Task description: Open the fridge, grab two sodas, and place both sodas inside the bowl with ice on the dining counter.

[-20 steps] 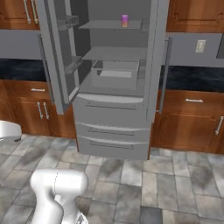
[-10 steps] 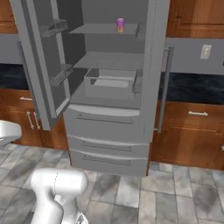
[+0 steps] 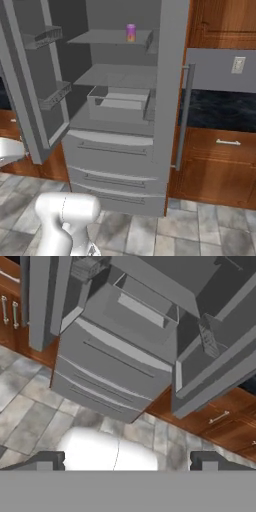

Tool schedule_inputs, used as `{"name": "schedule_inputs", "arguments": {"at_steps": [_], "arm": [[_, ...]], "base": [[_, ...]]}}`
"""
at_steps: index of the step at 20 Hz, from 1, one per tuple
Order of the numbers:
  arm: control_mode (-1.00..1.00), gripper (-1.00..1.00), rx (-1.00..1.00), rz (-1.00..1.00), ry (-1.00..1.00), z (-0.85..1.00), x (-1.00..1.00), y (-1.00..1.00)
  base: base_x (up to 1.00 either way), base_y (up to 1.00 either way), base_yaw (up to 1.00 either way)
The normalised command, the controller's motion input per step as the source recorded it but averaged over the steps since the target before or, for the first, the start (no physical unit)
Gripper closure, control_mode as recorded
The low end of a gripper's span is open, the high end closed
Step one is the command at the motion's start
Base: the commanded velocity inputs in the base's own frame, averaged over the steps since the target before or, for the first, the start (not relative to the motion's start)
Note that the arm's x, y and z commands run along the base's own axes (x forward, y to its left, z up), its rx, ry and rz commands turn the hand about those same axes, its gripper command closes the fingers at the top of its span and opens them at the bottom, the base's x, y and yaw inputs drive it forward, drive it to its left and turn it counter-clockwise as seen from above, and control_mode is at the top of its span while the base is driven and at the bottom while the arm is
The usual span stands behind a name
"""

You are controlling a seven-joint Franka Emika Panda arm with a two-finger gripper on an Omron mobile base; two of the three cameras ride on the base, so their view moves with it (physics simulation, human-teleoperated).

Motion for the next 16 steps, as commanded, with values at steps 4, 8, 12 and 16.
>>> {"name": "schedule_inputs", "arguments": {"at_steps": [4,8,12,16], "arm": [[1.0,-1.0,0.0,0.0,0.0,0.0,0.0,0.0],[1.0,-1.0,0.0,0.0,0.0,0.0,0.0,0.0],[1.0,-1.0,0.0,0.0,0.0,0.0,0.0,0.0],[1.0,-1.0,0.0,0.0,0.0,0.0,0.0,0.0]], "base": [[0.58,-0.3,0.03],[0.63,-0.25,0.0],[0.67,-0.18,0.0],[0.64,-0.1,0.0]]}}
